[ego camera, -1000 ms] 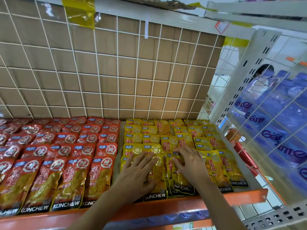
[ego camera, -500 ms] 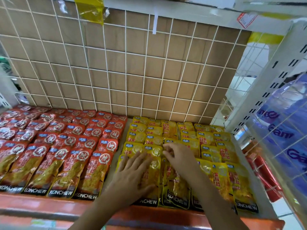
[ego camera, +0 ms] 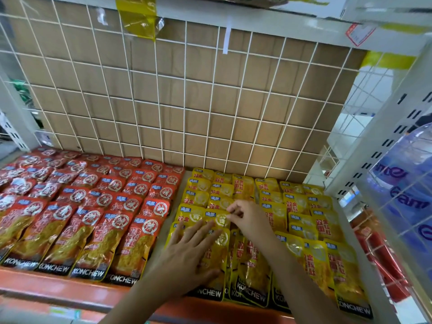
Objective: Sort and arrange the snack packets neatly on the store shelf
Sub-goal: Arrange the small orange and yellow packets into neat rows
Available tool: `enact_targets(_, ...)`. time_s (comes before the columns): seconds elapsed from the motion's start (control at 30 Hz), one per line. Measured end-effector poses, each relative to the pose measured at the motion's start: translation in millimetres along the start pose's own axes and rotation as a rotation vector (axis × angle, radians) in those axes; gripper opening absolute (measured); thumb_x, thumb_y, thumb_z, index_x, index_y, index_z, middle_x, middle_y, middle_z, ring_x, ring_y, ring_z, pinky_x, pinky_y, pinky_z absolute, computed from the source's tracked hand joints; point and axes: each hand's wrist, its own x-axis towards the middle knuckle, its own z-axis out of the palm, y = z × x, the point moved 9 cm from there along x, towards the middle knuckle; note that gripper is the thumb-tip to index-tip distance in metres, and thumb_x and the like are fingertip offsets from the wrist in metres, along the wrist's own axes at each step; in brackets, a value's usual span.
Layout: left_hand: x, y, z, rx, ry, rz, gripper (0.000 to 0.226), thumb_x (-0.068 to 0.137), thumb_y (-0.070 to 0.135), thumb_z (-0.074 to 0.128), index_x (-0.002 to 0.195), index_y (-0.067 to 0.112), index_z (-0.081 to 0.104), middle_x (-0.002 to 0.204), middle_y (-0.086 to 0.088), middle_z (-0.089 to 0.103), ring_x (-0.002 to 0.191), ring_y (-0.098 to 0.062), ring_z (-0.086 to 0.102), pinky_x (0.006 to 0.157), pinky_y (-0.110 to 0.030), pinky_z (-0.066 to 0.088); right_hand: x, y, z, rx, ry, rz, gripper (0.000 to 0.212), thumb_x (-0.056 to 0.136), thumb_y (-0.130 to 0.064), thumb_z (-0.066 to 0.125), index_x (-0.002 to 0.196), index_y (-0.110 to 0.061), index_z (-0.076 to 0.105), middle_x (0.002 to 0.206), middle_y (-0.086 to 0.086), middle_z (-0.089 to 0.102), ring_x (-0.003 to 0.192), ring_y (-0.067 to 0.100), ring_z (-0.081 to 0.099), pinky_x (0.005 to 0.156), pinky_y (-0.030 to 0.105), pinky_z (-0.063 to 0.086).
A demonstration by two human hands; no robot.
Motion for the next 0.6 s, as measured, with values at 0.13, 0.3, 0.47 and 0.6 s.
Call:
enact_targets(0.13,0.5,0.6,0.2,-0.02,-0.007,0.004,0.073,0.085,0.074,0.013,0.142,0.034,0.035,0.146,0.01,0.04,0.133,-0.011,0.035,0.102,-0.044,0.022,-1.3,3.0,-0.4,0.024,0.002,0.02,0.012,0.084,-0.02,0.066,0.095,-0.016,0.065,0.092,0.0,0.069,0.081,0.01,0.062,0.07,0.015,0.046)
enact_targets(0.3,0.1,1.0,-0.3,-0.014,-0.005,0.005,0.073,0.085,0.074,0.013,0.141,0.034,0.037,0.144,0.01,0.041,0.133,-0.011,0.037,0.102,-0.044,0.022,-1.9,3.1,-0.3,0.024,-0.01,0.03,0.011,0.085,-0.02,0.065,0.095,-0.016,0.064,0.092,-0.001,0.067,0.08,0.008,0.06,0.063,0.008,0.041)
enact_targets(0.47,-0.1,1.4,-3.0,-0.002,0.026,0.007,0.073,0.084,0.075,0.017,0.14,0.034,0.038,0.142,0.011,0.044,0.132,-0.01,0.035,0.102,-0.044,0.022,-2.1,2.2,-1.0,0.016,-0.037,0.029,0.013,0.086,-0.021,0.065,0.097,-0.016,0.062,0.094,-0.002,0.066,0.08,0.006,0.058,0.058,0.007,0.036)
enact_targets(0.6,0.2,-0.6,-7.2,0.0,0.07,-0.008,0.068,0.086,0.074,0.02,0.137,0.034,0.041,0.138,0.01,0.048,0.13,-0.011,0.033,0.103,-0.041,0.02,-2.4,2.0,-1.1,0.026,-0.051,0.027,0.012,0.086,-0.02,0.065,0.096,-0.016,0.061,0.094,-0.002,0.065,0.08,0.006,0.057,0.059,0.007,0.035)
